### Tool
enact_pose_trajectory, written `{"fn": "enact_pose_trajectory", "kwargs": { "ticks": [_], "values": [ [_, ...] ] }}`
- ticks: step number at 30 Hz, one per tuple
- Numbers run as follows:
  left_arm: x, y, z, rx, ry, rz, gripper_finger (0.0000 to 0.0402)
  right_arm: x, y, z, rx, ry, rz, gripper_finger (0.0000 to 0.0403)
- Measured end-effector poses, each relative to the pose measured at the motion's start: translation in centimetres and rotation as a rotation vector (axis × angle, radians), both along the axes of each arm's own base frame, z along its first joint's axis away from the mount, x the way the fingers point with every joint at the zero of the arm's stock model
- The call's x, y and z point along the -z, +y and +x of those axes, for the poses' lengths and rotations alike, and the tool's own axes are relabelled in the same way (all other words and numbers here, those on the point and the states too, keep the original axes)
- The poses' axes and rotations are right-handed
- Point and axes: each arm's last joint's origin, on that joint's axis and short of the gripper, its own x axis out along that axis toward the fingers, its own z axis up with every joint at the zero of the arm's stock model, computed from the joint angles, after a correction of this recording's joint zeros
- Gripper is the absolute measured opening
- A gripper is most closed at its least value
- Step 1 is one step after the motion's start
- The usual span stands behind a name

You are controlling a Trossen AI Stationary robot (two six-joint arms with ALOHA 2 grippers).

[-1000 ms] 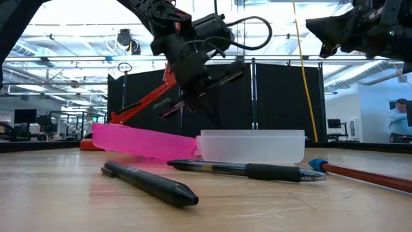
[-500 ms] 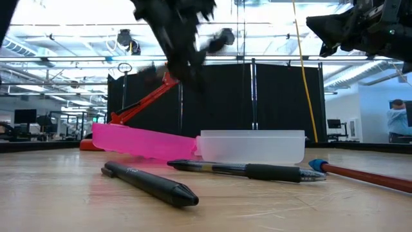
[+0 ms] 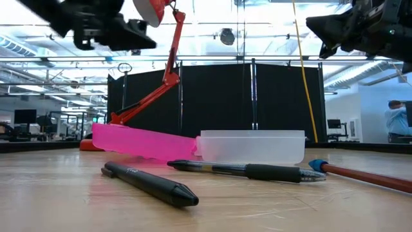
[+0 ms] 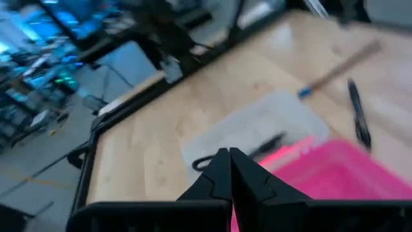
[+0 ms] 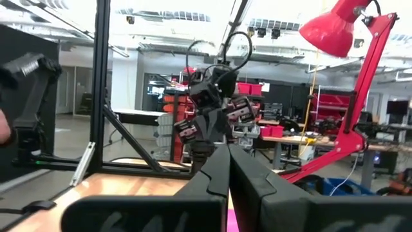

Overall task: Pick & place school supplies into a supply box
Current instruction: Put the brown pencil into the pink supply box

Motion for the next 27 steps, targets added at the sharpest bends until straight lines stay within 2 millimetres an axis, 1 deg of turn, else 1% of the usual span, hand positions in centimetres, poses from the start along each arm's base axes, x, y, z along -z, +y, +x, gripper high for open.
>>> {"fn": "enact_pose_trajectory", "kwargs": {
  "ticks": [1,4,7,9,13,18,23,26,27],
  "values": [
    [0.5,-0.1,-0.6,-0.027,-0.029,-0.042,0.0003,0.0,0.0,0.0,-0.003,0.001,0.013,0.0],
    [2.7,-0.5,-2.2,-0.083,-0.061,-0.163,0.0004,0.2,-0.1,0.1,0.023,0.019,0.021,0.0],
    [5.1,-1.1,-3.7,-0.096,-0.048,-0.176,0.0002,0.5,-0.5,0.2,0.144,0.044,0.076,0.0],
    [5.9,-1.3,-4.7,-0.114,-0.073,-0.179,0.0004,0.6,-0.7,0.3,0.208,0.051,0.118,0.0],
    [5.5,-1.5,-6.3,-0.125,-0.174,-0.203,0.0003,0.6,-0.8,0.3,0.231,0.042,0.135,0.0],
    [4.0,-1.9,-8.1,-0.099,-0.271,-0.216,0.0003,0.9,-0.7,0.3,0.227,0.07,0.141,0.0],
    [3.9,-2.2,-8.6,-0.042,-0.27,-0.247,0.0003,1.3,-0.7,0.4,0.236,0.114,0.119,0.0],
    [3.9,-2.8,-8.7,0.047,-0.279,-0.202,0.0002,1.4,-0.7,0.5,0.223,0.122,0.156,0.0],
    [4.4,-3.0,-8.7,0.069,-0.279,-0.174,0.0003,1.4,-0.7,0.5,0.219,0.125,0.164,0.0]
  ]
}}
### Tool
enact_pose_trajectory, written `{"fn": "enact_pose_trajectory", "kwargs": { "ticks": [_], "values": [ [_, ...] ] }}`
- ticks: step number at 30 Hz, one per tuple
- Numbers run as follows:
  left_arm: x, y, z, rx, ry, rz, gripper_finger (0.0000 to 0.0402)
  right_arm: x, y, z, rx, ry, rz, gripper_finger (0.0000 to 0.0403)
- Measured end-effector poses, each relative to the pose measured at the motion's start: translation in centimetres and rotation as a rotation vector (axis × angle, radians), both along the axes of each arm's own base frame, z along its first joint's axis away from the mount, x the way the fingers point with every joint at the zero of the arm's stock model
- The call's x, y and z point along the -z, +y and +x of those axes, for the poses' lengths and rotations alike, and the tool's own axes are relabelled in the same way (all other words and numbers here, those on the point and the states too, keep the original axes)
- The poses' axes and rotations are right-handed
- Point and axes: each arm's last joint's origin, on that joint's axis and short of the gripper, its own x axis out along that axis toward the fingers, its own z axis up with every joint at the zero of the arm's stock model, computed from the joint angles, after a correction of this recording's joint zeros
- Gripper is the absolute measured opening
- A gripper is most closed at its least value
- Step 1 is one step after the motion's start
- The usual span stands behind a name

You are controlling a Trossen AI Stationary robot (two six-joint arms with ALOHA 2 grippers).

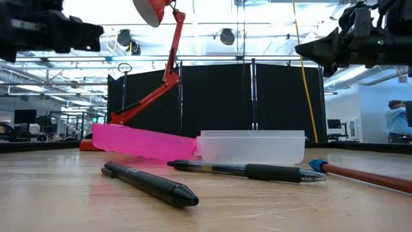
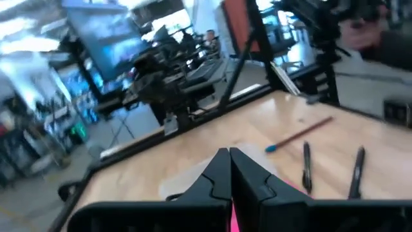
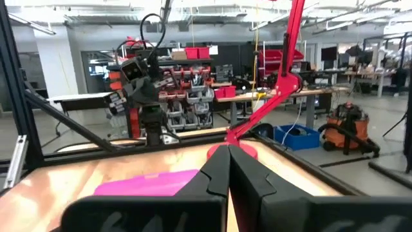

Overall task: Pick & place school supplies into a supply box
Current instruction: Put the brown pencil into the pink supply box

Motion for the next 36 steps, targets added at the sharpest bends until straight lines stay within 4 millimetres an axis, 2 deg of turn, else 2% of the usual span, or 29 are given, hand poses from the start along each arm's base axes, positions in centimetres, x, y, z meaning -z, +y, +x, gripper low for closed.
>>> {"fn": "enact_pose_trajectory", "kwargs": {
  "ticks": [4,9,14,15,18,20,23,26,29,33,36],
  "values": [
    [2.6,0.0,-0.3,-0.035,-0.082,0.066,0.0002,0.0,0.1,0.0,-0.025,-0.003,0.02,0.0],
    [2.0,0.1,-0.3,-0.064,-0.134,-0.011,0.0008,0.4,0.0,0.3,-0.03,0.019,0.063,0.0],
    [2.1,0.3,-0.3,-0.13,-0.102,-0.133,0.0018,0.7,0.2,0.6,-0.036,0.067,0.065,0.0],
    [2.1,0.3,-0.3,-0.14,-0.1,-0.143,0.0018,0.1,0.3,1.0,-0.049,0.104,0.077,0.0],
    [2.2,0.4,-0.3,-0.156,-0.094,-0.151,0.0015,-4.0,1.3,3.0,-0.092,0.105,0.119,0.0],
    [2.3,0.4,-0.3,-0.157,-0.082,-0.152,0.001,-6.2,2.3,4.6,-0.079,0.188,0.132,0.0],
    [2.4,0.4,-0.3,-0.157,-0.077,-0.151,0.0004,-8.0,4.7,7.4,-0.022,0.411,0.135,0.0],
    [2.6,0.4,-0.2,-0.159,-0.053,-0.149,0.0008,-10.1,7.7,10.2,0.066,0.545,0.168,0.0],
    [2.9,0.4,-0.2,-0.167,-0.026,-0.106,0.0024,-10.2,10.8,12.7,0.126,0.712,0.238,0.0],
    [3.1,0.5,-0.2,-0.193,-0.006,-0.1,0.0039,-9.9,14.5,15.3,0.17,0.85,0.402,0.0],
    [3.4,0.5,-0.2,-0.201,0.022,-0.132,0.004,-8.6,16.9,16.8,0.172,0.97,0.579,0.0]
  ]
}}
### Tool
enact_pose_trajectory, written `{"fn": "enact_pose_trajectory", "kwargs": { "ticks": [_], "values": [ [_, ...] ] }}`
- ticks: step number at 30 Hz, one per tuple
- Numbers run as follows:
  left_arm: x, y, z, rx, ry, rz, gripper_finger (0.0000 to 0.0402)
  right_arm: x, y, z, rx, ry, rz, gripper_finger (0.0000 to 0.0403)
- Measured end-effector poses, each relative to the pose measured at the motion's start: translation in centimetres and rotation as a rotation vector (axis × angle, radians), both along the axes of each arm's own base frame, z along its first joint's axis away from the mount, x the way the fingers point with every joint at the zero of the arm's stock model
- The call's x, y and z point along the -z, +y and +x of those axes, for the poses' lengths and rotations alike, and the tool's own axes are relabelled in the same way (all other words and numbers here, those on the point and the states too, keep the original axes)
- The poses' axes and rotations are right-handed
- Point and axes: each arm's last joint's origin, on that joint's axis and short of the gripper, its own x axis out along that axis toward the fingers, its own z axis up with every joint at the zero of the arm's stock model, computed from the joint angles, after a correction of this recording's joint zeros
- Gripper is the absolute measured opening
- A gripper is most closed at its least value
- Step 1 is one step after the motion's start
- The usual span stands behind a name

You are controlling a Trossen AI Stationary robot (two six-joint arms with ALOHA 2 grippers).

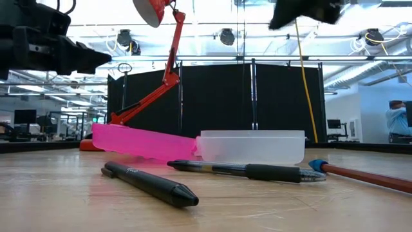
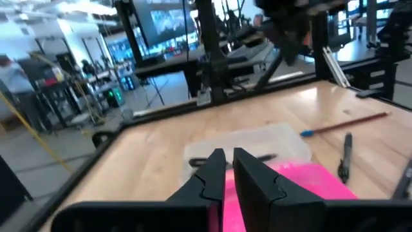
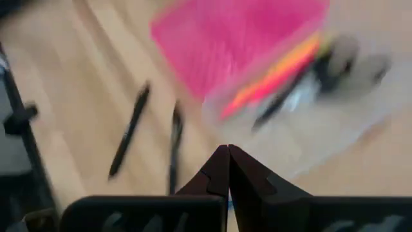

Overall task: Pick & place school supplies into a supply box
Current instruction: Put the brown pencil into the pink supply box

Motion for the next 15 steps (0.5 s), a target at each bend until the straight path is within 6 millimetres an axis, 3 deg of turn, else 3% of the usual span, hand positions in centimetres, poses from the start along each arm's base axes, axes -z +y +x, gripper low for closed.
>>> {"fn": "enact_pose_trajectory", "kwargs": {
  "ticks": [7,10,15],
  "values": [
    [0.6,0.0,0.0,-0.001,0.065,-0.039,0.0028,5.2,3.9,2.4,0.19,0.21,0.265,0.0],
    [0.6,0.0,0.0,-0.002,0.06,-0.07,0.002,7.5,4.2,2.6,0.278,0.311,0.291,0.0],
    [0.2,0.0,0.0,-0.001,0.029,-0.073,0.0005,8.7,3.8,2.8,0.302,0.391,0.296,0.0]
  ]
}}
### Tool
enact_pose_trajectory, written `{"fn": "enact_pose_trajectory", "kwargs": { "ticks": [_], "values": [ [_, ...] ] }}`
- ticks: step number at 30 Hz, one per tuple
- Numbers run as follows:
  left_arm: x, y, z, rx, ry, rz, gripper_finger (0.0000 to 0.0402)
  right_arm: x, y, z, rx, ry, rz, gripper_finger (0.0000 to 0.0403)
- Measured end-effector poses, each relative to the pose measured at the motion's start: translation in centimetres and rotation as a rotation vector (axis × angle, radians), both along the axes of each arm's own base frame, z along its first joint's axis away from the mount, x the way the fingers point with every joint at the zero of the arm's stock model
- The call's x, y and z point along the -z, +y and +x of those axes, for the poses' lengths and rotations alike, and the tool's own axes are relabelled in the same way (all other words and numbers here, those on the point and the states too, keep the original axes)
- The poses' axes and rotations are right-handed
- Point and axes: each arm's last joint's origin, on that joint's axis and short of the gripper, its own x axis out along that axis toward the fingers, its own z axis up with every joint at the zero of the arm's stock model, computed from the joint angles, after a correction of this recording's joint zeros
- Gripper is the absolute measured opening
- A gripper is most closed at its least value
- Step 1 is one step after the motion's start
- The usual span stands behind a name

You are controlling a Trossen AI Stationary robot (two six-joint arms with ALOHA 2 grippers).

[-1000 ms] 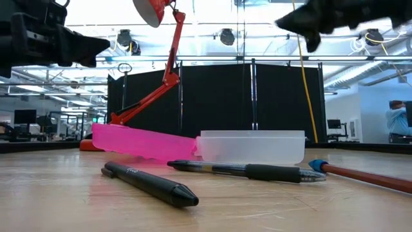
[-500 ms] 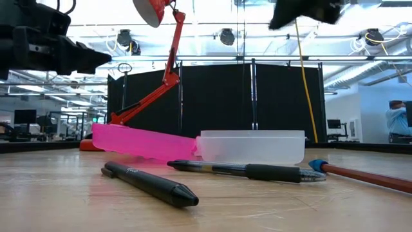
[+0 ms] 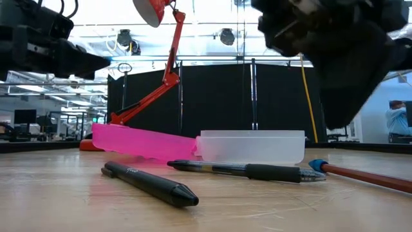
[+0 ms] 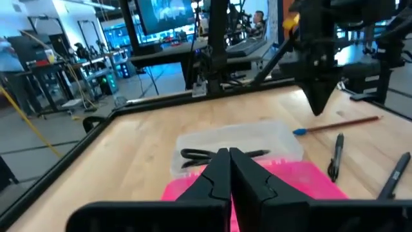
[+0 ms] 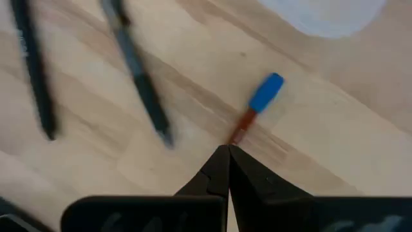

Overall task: Pick & place school supplies into a supply box
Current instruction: Put the brown pencil into the pink supply box

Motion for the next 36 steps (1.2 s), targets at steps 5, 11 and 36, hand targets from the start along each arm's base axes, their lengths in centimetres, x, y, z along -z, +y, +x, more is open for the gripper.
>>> {"fn": "enact_pose_trajectory", "kwargs": {
  "ticks": [5,11,36],
  "values": [
    [-0.4,0.0,0.0,0.0,-0.044,0.032,0.0014,-0.3,-1.0,0.0,0.068,-0.011,-0.08,0.0022],
    [-0.5,0.0,0.0,0.0,-0.052,0.062,0.0034,0.2,-2.2,0.5,0.14,0.011,-0.084,0.0101],
    [-0.4,0.0,0.0,-0.002,-0.045,0.026,0.0037,5.3,-3.1,-1.1,0.19,0.024,0.023,0.0165]
  ]
}}
